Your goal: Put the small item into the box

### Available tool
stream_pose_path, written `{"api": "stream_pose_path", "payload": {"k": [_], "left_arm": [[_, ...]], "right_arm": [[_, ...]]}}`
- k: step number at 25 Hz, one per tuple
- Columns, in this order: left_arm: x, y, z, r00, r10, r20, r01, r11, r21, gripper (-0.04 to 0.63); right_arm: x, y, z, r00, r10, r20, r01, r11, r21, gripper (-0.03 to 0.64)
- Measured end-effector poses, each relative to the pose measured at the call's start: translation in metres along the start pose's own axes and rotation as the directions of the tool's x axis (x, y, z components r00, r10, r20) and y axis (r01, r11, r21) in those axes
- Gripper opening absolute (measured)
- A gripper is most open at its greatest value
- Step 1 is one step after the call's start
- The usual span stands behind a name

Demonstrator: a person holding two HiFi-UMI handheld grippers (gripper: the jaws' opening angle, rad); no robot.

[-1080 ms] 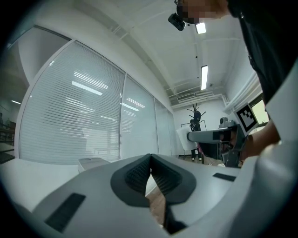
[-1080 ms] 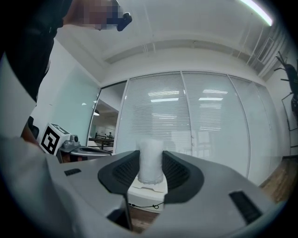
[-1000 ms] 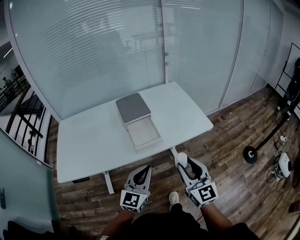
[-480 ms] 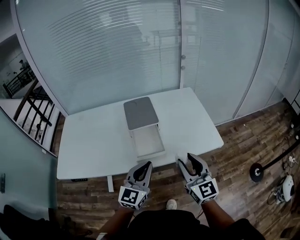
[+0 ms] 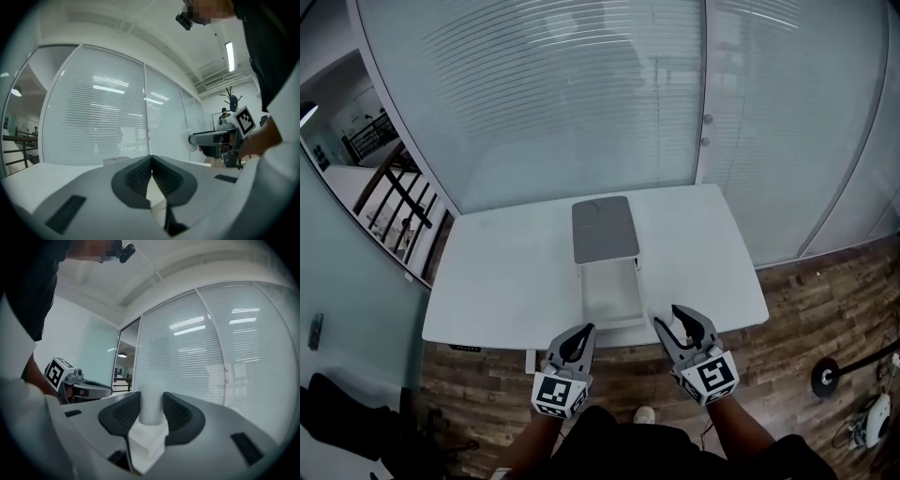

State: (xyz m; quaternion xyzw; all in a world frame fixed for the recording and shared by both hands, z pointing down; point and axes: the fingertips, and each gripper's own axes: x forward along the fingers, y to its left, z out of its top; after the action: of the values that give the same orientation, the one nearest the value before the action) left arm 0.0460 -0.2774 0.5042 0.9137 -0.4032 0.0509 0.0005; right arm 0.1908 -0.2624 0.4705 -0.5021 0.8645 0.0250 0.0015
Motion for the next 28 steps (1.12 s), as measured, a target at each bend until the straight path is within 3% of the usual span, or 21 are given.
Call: {"api": "stream_pose_path", "payload": {"k": [7,10,14,17,21,24,28], "left_arm": [[0.009,0.035,-0.007,0.998,0.065,0.009,-0.065,0.997,0.038,0.014],[0.019,0.051,-0.009,0.997,0.078,0.005,-0.078,0.996,0.032,0.014],[0.028,0.069,-0.01,0.997,0.076,0.007,-0.076,0.997,0.02,0.014],[0.031,0.08,-0.002,0.997,0.073,0.024,-0.073,0.997,0.007,0.012],[0.036,0.097,0.001,0.996,0.079,0.053,-0.079,0.997,0.012,0.014],[0.035,0.103,-0.015,0.997,0.077,0.022,-0.077,0.997,-0.006,0.014],[0.038,0.106,-0.016,0.998,0.064,0.024,-0.064,0.998,-0.014,0.012]], "right_arm": [[0.041,-0.003,-0.006,0.994,0.036,-0.101,-0.039,0.999,-0.028,0.16],[0.059,-0.002,-0.011,0.992,0.073,-0.099,-0.078,0.996,-0.048,0.16],[0.086,-0.003,-0.024,0.99,0.093,-0.105,-0.104,0.989,-0.103,0.16],[0.101,-0.002,-0.031,0.981,0.107,-0.163,-0.137,0.974,-0.182,0.16],[0.123,0.001,-0.05,0.951,0.154,-0.268,-0.221,0.945,-0.242,0.16],[0.139,0.006,-0.075,0.922,0.185,-0.339,-0.278,0.927,-0.251,0.16],[0.153,0.012,-0.098,0.849,0.214,-0.484,-0.37,0.893,-0.255,0.16]]}}
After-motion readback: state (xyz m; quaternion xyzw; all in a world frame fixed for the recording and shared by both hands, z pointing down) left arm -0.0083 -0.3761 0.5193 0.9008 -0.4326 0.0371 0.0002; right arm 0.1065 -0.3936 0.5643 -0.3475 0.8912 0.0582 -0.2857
